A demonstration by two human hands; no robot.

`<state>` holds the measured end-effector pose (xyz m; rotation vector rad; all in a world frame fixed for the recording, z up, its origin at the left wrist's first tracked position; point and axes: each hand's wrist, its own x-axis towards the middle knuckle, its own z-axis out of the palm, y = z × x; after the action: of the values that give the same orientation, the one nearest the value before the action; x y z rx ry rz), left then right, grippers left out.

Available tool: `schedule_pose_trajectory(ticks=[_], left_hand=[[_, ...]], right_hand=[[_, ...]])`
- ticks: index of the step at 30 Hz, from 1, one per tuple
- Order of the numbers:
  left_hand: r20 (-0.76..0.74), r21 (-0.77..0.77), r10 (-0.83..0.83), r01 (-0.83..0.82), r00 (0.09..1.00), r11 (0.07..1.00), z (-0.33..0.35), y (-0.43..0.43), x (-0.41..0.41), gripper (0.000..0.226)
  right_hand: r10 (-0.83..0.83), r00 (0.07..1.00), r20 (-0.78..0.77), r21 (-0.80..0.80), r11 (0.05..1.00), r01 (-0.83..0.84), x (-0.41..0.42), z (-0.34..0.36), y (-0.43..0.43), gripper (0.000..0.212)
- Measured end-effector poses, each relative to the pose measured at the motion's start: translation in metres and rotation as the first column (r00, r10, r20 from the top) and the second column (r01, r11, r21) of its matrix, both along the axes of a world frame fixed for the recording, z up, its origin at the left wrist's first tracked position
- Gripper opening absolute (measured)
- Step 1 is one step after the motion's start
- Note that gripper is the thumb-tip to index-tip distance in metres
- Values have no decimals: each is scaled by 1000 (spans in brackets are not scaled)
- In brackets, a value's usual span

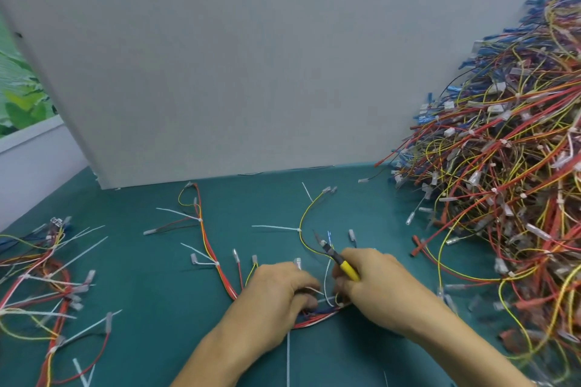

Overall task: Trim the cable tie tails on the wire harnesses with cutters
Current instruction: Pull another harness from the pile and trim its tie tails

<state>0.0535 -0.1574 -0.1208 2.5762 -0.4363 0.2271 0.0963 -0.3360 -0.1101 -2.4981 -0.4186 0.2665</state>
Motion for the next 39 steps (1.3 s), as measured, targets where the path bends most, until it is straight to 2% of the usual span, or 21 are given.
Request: schedule_pose_trajectory(ticks=[2, 5, 8, 14, 27, 32, 36, 39], left_hand=[[-50, 143, 27, -20, 998, 989, 3, -3, 0, 14], [-80, 404, 117, -75, 990, 911, 5, -15, -3, 14], [-126, 508, 185, -97, 975, 856, 5, -29, -10, 27], [-182, 535, 245, -114, 952, 837, 6, -36, -13, 29], [-238, 372, 242, -142, 940, 917, 2, -24, -10, 19], [-223, 469, 283, -152, 933, 870, 9, -30, -12, 11], [-208, 576, 315, -145, 926, 804, 10, -39, -13, 33], [-192, 597, 324, -151, 926, 788, 7, -36, -11, 32]], right_hand=[[-10, 1000, 13, -24, 1000, 10, -2, 0, 2, 8], [-17, 1000, 15, -45, 999, 18, -4, 0, 5, 9], [-31, 999, -31, -25, 999, 31, -3, 3, 4, 10], [-32, 999, -43, -20, 999, 31, -3, 5, 2, 12], [-27, 997, -74, 15, 1000, 28, 1, 5, -1, 11], [-19, 998, -68, 6, 1000, 20, 1, 5, 0, 11], [-9, 998, -63, 6, 1000, 9, 0, 5, 0, 11], [-2, 998, -56, 1, 1000, 2, 0, 5, 1, 12]])
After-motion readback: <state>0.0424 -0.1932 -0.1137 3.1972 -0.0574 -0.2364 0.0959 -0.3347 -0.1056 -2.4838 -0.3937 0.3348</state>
